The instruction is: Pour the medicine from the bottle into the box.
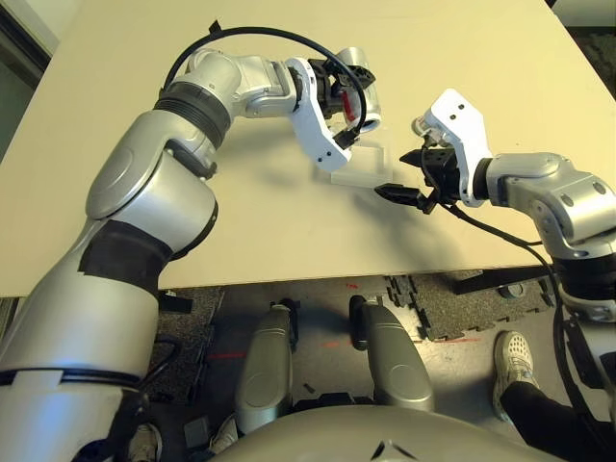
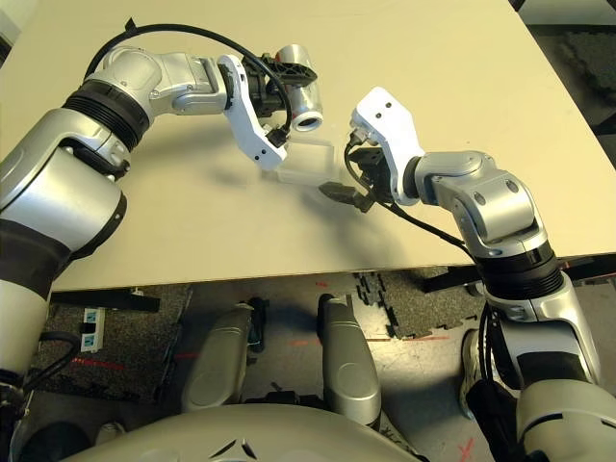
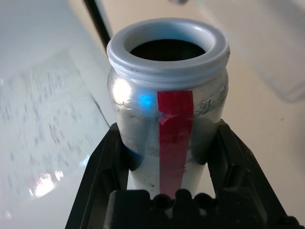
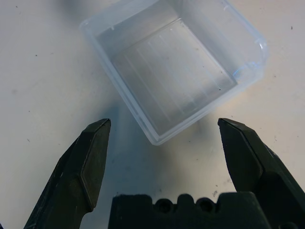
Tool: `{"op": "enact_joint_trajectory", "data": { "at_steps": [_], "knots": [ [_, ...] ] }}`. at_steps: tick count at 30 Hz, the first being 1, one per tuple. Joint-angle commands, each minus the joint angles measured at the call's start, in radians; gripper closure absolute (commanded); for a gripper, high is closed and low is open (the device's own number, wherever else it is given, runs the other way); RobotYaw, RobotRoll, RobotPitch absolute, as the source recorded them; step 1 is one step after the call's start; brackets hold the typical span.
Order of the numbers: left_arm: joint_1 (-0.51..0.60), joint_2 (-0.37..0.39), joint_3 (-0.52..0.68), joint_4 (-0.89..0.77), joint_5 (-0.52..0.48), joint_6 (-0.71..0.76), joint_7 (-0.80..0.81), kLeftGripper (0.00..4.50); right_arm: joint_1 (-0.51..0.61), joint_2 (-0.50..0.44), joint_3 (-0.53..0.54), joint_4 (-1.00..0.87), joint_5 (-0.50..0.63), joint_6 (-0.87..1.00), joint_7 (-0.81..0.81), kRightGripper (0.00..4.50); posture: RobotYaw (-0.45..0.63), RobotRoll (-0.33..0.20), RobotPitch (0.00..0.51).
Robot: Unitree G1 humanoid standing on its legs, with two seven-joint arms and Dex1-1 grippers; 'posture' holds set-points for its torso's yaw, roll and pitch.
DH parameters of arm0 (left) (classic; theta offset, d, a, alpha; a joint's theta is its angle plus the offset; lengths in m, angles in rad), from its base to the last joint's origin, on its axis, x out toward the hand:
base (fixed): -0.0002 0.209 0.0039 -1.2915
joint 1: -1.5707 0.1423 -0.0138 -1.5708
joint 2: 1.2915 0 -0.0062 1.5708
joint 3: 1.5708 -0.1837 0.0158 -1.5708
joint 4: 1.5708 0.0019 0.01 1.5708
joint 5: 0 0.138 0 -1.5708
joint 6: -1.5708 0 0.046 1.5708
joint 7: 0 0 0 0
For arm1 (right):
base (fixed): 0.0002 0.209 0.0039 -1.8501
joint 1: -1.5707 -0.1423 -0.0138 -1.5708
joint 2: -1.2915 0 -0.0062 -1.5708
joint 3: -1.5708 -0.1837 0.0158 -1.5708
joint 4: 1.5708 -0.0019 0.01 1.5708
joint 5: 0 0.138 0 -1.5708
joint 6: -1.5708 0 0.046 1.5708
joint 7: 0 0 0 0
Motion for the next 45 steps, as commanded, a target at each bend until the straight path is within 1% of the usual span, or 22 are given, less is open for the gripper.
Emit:
{"op": "enact_joint_trajectory", "data": {
  "at_steps": [1, 2, 3, 5, 7, 8, 11, 13, 15, 17, 21, 25, 28, 30, 32, 33, 35, 37, 38, 40, 42, 45],
  "knots": [
    [0.056, -0.021, 0.16, 0.05, -0.205, 0.042, -0.17, 2.04, 0.004, 0.012, 0.003, -0.002, 0.002, -0.001, -0.008, 0.0, 0.01, 0.0, 0.198],
    [0.08, -0.033, 0.237, 0.059, -0.302, 0.051, -0.256, 2.04, 0.004, 0.017, -0.001, -0.001, 0.002, -0.001, -0.012, 0.0, 0.01, 0.0, 0.198],
    [0.102, -0.049, 0.32, 0.064, -0.399, 0.094, -0.337, 2.04, 0.004, 0.019, -0.004, 0.0, 0.003, -0.001, -0.014, 0.0, 0.01, 0.0, 0.198],
    [0.139, -0.084, 0.491, 0.061, -0.592, 0.217, -0.481, 2.04, 0.004, 0.022, -0.008, 0.001, 0.002, 0.0, -0.018, 0.0, 0.01, 0.0, 0.198],
    [0.163, -0.11, 0.63, 0.047, -0.736, 0.357, -0.547, 2.04, 0.003, 0.021, -0.013, 0.004, 0.002, 0.0, -0.022, 0.0, 0.01, 0.0, 0.197],
    [0.171, -0.118, 0.702, 0.04, -0.807, 0.422, -0.552, 2.04, 0.002, 0.019, -0.016, 0.007, 0.001, -0.001, -0.022, 0.0, 0.01, 0.0, 0.198],
    [0.19, -0.121, 0.87, 0.021, -0.962, 0.569, -0.501, 2.04, 0.002, 0.013, -0.019, 0.015, -0.003, -0.004, -0.023, 0.0, 0.0, 0.0, 0.201],
    [0.214, -0.116, 0.957, 0.012, -1.038, 0.625, -0.447, 2.04, 0.002, 0.009, -0.021, 0.018, -0.006, -0.007, -0.023, 0.0, 0.0, 0.0, 0.201],
    [0.253, -0.115, 1.017, 0.001, -1.089, 0.656, -0.405, 2.04, 0.002, 0.009, -0.023, 0.02, -0.008, -0.01, -0.024, 0.0, 0.0, 0.0, 0.2],
    [0.3, -0.116, 1.048, -0.011, -1.115, 0.671, -0.375, 2.04, 0.001, 0.01, -0.027, 0.023, -0.01, -0.015, -0.028, 0.0, 0.0, 0.0, 0.2],
    [0.372, -0.116, 1.058, -0.032, -1.126, 0.693, -0.351, 2.04, -0.004, 0.007, -0.036, 0.023, -0.008, -0.024, -0.033, 0.0, 0.0, 0.0, 0.201],
    [0.388, -0.108, 1.039, -0.045, -1.113, 0.694, -0.355, 2.04, -0.002, 0.003, -0.037, 0.015, -0.007, -0.021, -0.03, 0.0, -0.01, 0.0, 0.2],
    [0.371, -0.092, 1.013, -0.043, -1.09, 0.679, -0.366, 2.04, -0.001, 0.004, -0.036, 0.011, -0.005, -0.017, -0.032, 0.0, -0.01, 0.0, 0.199],
    [0.308, -0.061, 0.926, -0.041, -0.999, 0.614, -0.382, 2.04, 0.007, 0.003, -0.037, 0.005, -0.003, -0.014, -0.033, 0.0, -0.01, 0.0, 0.197],
    [0.223, -0.023, 0.738, -0.05, -0.798, 0.482, -0.376, 2.04, 0.016, 0.004, -0.04, 0.002, -0.002, -0.014, -0.035, 0.0, 0.0, 0.0, 0.195],
    [0.181, -0.003, 0.589, -0.057, -0.638, 0.399, -0.344, 2.04, 0.019, 0.006, -0.041, 0.003, -0.001, -0.016, -0.037, 0.0, 0.01, 0.0, 0.192],
    [0.115, 0.016, 0.382, -0.056, -0.424, 0.272, -0.283, 2.04, 0.023, 0.011, -0.041, 0.008, -0.002, -0.02, -0.04, 0.0, 0.01, 0.0, 0.189],
    [0.052, 0.009, 0.216, -0.046, -0.259, 0.18, -0.215, 2.04, 0.028, 0.017, -0.042, 0.015, -0.005, -0.027, -0.044, 0.0, 0.02, 0.0, 0.186],
    [0.027, 0.002, 0.151, -0.039, -0.195, 0.145, -0.182, 2.04, 0.03, 0.02, -0.042, 0.018, -0.006, -0.031, -0.047, 0.0, 0.02, 0.0, 0.184],
    [-0.004, -0.017, 0.044, -0.019, -0.09, 0.12, -0.134, 2.04, 0.033, 0.029, -0.045, 0.021, -0.008, -0.036, -0.054, 0.0, 0.01, 0.0, 0.182],
    [-0.014, -0.031, -0.021, -0.007, -0.028, 0.089, -0.085, 2.04, 0.034, 0.039, -0.049, 0.022, -0.007, -0.038, -0.063, 0.0, 0.0, 0.0, 0.18],
    [-0.014, -0.053, -0.104, 0.012, 0.05, 0.084, -0.02, 2.04, 0.038, 0.054, -0.054, 0.017, -0.005, -0.04, -0.078, 0.0, -0.01, 0.0, 0.182]
  ]
}}
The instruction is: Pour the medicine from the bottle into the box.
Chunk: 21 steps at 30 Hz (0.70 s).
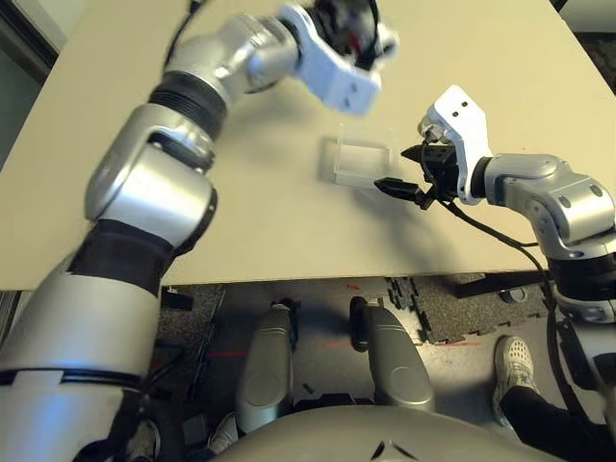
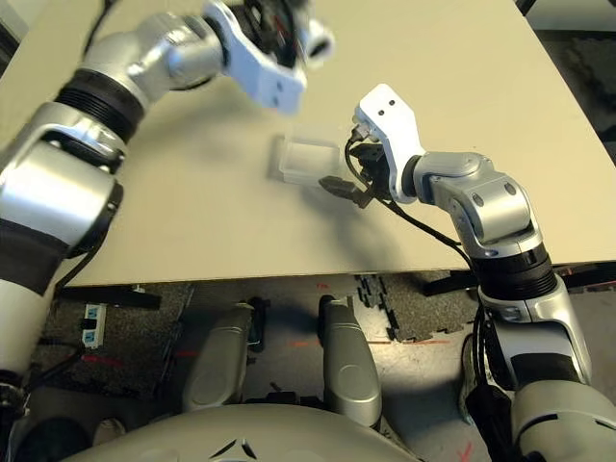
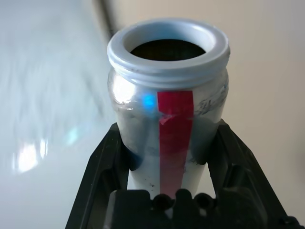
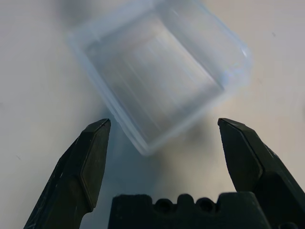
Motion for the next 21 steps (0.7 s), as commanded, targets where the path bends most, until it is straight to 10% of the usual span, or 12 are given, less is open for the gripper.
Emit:
{"op": "enact_joint_trajectory", "data": {
  "at_steps": [1, 15, 21],
  "knots": [
    [-0.002, -0.014, -0.079, 0.023, 0.089, -0.018, 0.08, 2.04, 0.015, 0.018, -0.022, -0.005, 0.005, -0.005, -0.018, 0.0, -0.02, 0.0, 0.183],
    [-0.015, -0.039, -0.064, 0.059, 0.079, 0.01, 0.095, 2.04, 0.015, 0.022, -0.027, -0.013, 0.006, 0.0, -0.018, 0.0, -0.01, 0.0, 0.188],
    [0.071, -0.11, 0.463, 0.111, -0.5, 0.204, -0.386, 2.04, 0.015, 0.015, -0.025, -0.017, 0.009, 0.004, -0.009, 0.0, -0.01, 0.0, 0.191]
  ]
}}
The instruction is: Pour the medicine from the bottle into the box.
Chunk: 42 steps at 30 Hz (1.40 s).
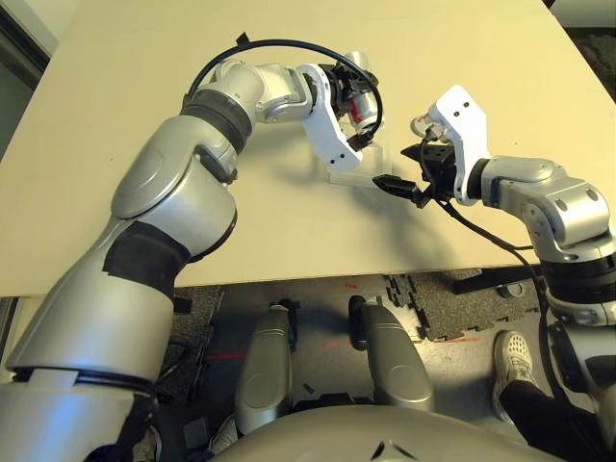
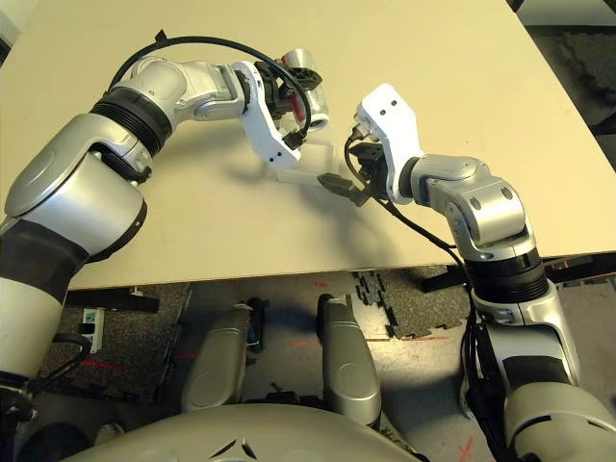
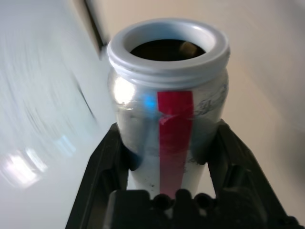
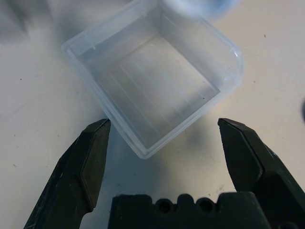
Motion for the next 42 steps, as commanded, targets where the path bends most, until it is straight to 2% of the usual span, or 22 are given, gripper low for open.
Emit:
{"op": "enact_joint_trajectory", "data": {
  "at_steps": [1, 3, 9, 17, 24, 27, 29, 31, 33, 36, 38, 42],
  "knots": [
    [0.039, -0.043, 0.296, 0.019, -0.337, 0.194, -0.242, 2.04, 0.011, -0.016, -0.003, -0.017, 0.01, 0.006, 0.013, 0.0, -0.01, 0.0, 0.193],
    [0.053, -0.052, 0.457, 0.008, -0.487, 0.334, -0.265, 2.04, 0.013, -0.022, -0.003, -0.024, 0.012, 0.011, 0.018, 0.0, -0.01, 0.0, 0.193],
    [0.141, -0.038, 0.751, -0.017, -0.742, 0.555, -0.144, 2.04, 0.021, -0.046, -0.004, -0.039, 0.02, 0.025, 0.035, 0.0, -0.02, 0.0, 0.199],
    [0.293, -0.02, 0.905, -0.045, -0.882, 0.618, -0.042, 2.04, 0.021, -0.065, -0.003, -0.047, 0.025, 0.038, 0.047, 0.0, -0.02, 0.0, 0.204],
    [0.328, -0.001, 0.867, -0.063, -0.85, 0.598, -0.051, 2.04, 0.026, -0.075, -0.002, -0.056, 0.032, 0.048, 0.048, 0.0, -0.02, 0.0, 0.204],
    [0.243, 0.04, 0.684, -0.078, -0.677, 0.451, -0.13, 2.04, 0.029, -0.074, -0.003, -0.056, 0.03, 0.049, 0.043, 0.0, -0.03, 0.0, 0.204],
    [0.154, 0.065, 0.522, -0.083, -0.516, 0.322, -0.139, 2.04, 0.033, -0.072, -0.005, -0.054, 0.03, 0.047, 0.039, 0.0, -0.03, 0.0, 0.202],
    [0.071, 0.082, 0.328, -0.082, -0.318, 0.181, -0.101, 2.04, 0.035, -0.068, -0.004, -0.05, 0.028, 0.042, 0.036, 0.0, -0.02, 0.0, 0.199],
    [-0.01, 0.091, 0.068, -0.08, -0.046, 0.066, 0.011, 2.04, 0.037, -0.063, -0.003, -0.045, 0.026, 0.036, 0.033, 0.0, -0.01, 0.0, 0.196],
    [-0.083, 0.074, -0.2, -0.057, 0.218, 0.009, 0.142, 2.04, 0.031, -0.05, 0.001, -0.027, 0.022, 0.021, 0.028, 0.0, -0.01, 0.0, 0.186],
    [-0.105, 0.055, -0.329, -0.044, 0.34, -0.01, 0.22, 2.04, 0.025, -0.039, 0.001, -0.015, 0.016, 0.009, 0.023, 0.0, -0.02, 0.0, 0.185],
    [-0.129, 0.023, -0.431, -0.016, 0.43, -0.02, 0.327, 2.04, 0.019, -0.019, -0.004, -0.01, 0.013, 0.0, 0.009, 0.0, -0.04, 0.0, 0.185]
  ]
}}
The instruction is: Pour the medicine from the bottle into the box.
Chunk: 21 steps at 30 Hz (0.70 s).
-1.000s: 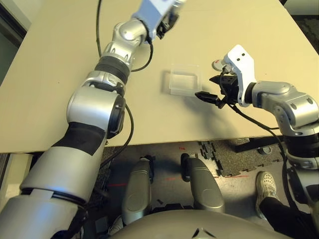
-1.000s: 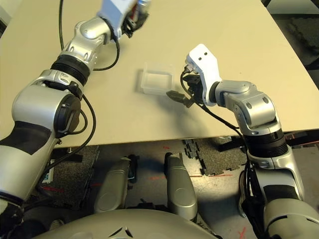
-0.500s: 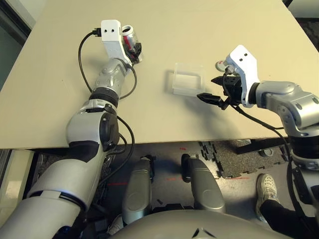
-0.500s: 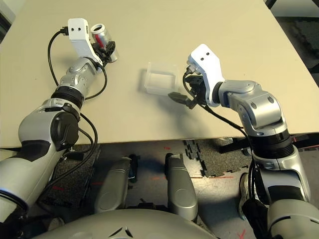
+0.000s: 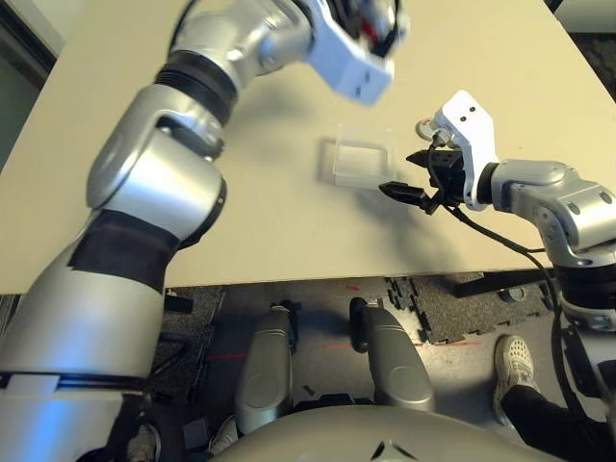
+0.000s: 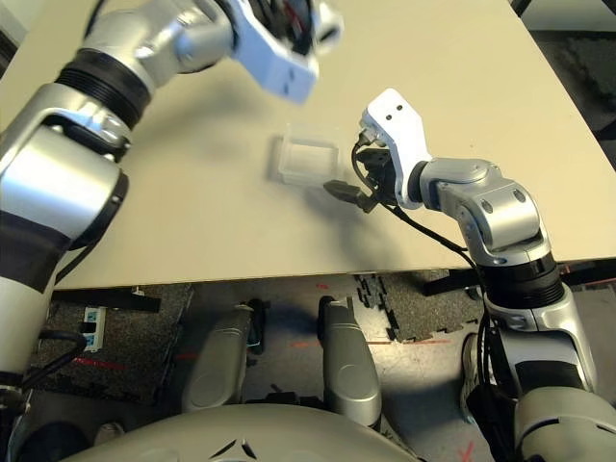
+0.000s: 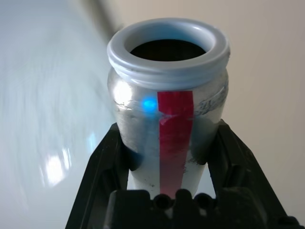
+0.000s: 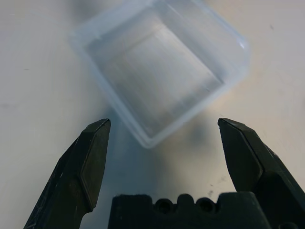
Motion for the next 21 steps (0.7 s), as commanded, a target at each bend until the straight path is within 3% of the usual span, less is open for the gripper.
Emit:
{"op": "enact_joint_trajectory", "data": {
  "at_steps": [1, 15, 18, 20, 21],
  "knots": [
    [-0.029, -0.014, -0.054, 0.028, 0.068, 0.007, 0.082, 2.04, -0.002, 0.01, -0.004, 0.003, -0.003, -0.009, -0.011, 0.0, -0.04, 0.0, 0.185],
    [-0.046, -0.035, -0.05, 0.042, 0.068, 0.003, 0.119, 2.04, -0.014, 0.008, 0.006, 0.015, -0.007, -0.018, 0.001, 0.0, -0.02, 0.0, 0.183],
    [-0.033, -0.029, -0.007, 0.046, 0.02, -0.009, 0.086, 2.04, -0.013, 0.007, 0.011, 0.015, -0.007, -0.018, 0.008, 0.0, -0.02, 0.0, 0.182],
    [-0.003, -0.031, 0.14, 0.068, -0.142, -0.01, -0.051, 2.04, -0.012, 0.007, 0.013, 0.013, -0.006, -0.016, 0.01, 0.0, -0.02, 0.0, 0.182],
    [0.001, -0.026, 0.176, 0.069, -0.175, -0.004, -0.07, 2.04, -0.01, 0.005, 0.013, 0.011, -0.006, -0.015, 0.011, 0.0, -0.02, 0.0, 0.182]
  ]
}}
